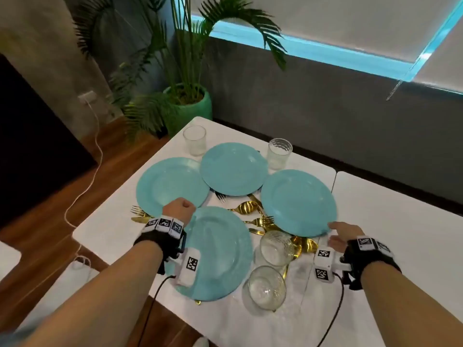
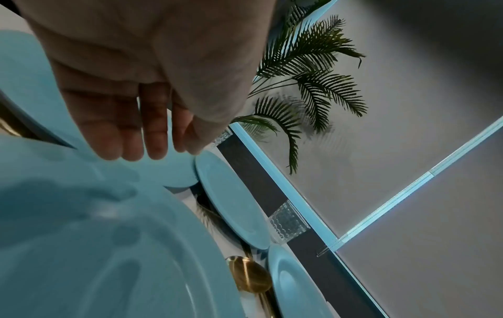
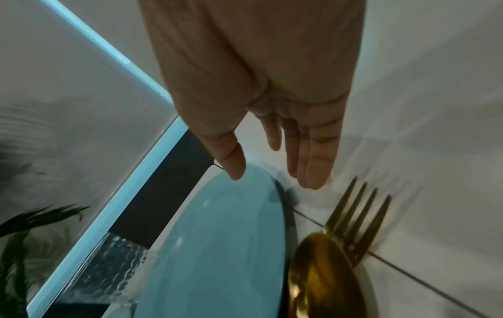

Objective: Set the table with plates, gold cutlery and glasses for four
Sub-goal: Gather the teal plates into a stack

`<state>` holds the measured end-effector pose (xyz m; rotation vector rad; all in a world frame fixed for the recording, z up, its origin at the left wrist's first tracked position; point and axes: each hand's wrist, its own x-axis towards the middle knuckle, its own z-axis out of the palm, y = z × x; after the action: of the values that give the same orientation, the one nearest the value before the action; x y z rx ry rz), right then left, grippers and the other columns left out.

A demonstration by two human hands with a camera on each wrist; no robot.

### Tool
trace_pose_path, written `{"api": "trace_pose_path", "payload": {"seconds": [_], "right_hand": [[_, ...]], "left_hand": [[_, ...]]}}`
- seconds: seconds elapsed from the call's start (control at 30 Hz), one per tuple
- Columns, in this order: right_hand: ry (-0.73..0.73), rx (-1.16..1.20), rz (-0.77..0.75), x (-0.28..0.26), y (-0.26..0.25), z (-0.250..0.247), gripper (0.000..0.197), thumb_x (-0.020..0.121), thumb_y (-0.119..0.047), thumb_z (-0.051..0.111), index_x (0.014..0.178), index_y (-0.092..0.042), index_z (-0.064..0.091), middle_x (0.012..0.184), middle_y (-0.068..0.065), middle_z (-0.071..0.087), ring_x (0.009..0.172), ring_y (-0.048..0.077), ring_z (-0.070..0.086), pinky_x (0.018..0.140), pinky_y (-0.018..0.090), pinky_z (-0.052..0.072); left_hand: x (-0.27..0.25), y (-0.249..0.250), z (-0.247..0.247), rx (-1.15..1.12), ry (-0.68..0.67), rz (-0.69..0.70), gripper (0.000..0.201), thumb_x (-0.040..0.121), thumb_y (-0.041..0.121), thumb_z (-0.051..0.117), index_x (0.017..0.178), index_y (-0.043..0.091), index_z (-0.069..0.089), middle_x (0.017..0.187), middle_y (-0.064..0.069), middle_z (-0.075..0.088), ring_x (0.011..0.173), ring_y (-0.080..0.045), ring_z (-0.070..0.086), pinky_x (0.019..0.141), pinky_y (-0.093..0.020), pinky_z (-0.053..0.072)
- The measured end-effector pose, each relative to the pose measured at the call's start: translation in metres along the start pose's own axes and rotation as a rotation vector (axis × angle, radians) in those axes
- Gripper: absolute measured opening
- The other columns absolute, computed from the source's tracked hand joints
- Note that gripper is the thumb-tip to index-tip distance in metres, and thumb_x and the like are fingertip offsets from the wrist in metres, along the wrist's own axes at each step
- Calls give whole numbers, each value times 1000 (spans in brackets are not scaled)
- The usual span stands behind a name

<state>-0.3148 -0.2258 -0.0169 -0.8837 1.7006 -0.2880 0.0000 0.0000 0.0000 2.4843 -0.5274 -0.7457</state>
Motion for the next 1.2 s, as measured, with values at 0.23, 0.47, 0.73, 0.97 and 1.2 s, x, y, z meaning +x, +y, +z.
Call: {"api": "trace_pose_path", "payload": {"seconds": [0.23,0.47,0.73,0.97,1.2], "right_hand": [[-116,248,72,23,7,13,48,94,-13,53,136,6,40,128,26,56,101,39,63,81,47,54],[-154,377,23,9,-3,20,46,101,-11,39,144,3,28,146,22,39,132,41,41,94,57,40],[-50,579,1,-22,-6,-14,36,101,-15,40,135,-5,44,139,11,50,93,31,60,72,50,53],[-47,588,-205,-100,-20,-17,18,101,-16,37,92,-12,52,114,10,58,77,20,66,39,32,54],[-220,465,-340,-174,-29,41,24,102,-21,35,121,-13,48,100,2,62,87,18,60,61,39,56]], "left_hand": [[-1,-23,9,187,-19,-143,33,89,22,57,117,5,56,123,-18,60,118,-33,53,95,-31,41],[-2,-26,9,303,5,-138,35,83,21,58,112,3,52,118,-18,58,109,-34,57,88,-33,46],[-1,-37,-3,333,-111,-97,42,88,37,60,112,4,52,122,-13,61,116,-29,56,87,-28,43],[6,-53,-23,-61,-291,-7,37,86,39,60,103,7,53,98,-9,56,94,-25,56,78,-30,39],[-1,-47,-62,-565,-240,35,63,75,50,58,122,9,48,120,-15,60,105,-31,60,98,-50,46]]}}
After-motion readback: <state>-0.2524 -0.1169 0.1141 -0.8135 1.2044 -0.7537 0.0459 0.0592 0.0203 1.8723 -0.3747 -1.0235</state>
